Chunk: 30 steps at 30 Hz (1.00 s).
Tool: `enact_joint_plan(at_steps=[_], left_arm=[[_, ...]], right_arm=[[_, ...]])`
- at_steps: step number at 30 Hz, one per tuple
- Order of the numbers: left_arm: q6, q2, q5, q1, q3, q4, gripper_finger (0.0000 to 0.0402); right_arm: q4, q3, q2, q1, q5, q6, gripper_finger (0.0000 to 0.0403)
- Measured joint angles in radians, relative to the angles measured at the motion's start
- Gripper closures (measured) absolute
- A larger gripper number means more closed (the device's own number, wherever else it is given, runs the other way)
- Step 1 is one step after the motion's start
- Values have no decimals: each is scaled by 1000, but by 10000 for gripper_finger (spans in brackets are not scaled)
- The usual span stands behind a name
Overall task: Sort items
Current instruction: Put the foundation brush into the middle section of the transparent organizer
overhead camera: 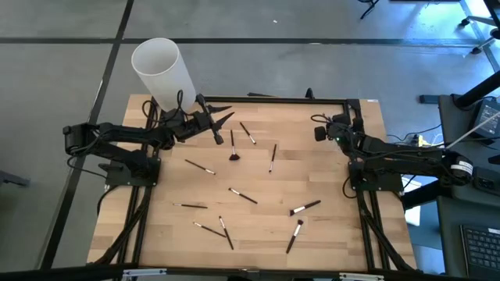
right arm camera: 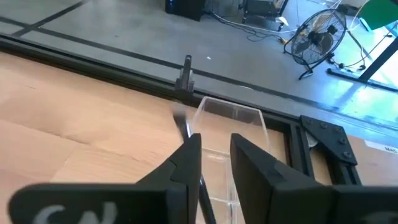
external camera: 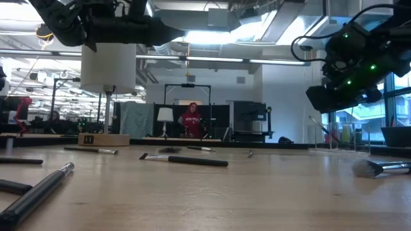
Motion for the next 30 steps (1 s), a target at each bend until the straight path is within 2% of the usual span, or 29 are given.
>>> enact_joint_plan(at_steps=[7,11,15,18,22,26,30], left_arm=[[48,0,-21,0,0,0,309],[44,-21,-124,0,0,-25,313],[18,-117,-183,9,0,-131,319],[-21,-213,-157,22,0,-221,325],[-79,-305,-36,39,0,-274,334],[-57,-320,85,48,0,-280,340],[-2,-298,90,48,0,-282,340]], right_arm=[[6,84,0,0,-124,0,315],[8,185,1,0,-288,11,315],[-33,296,41,7,-499,32,315],[-138,386,130,43,-602,31,315],[-245,501,320,113,-678,-18,315],[-326,625,524,166,-758,-224,314],[-506,774,701,198,-780,-464,314]])
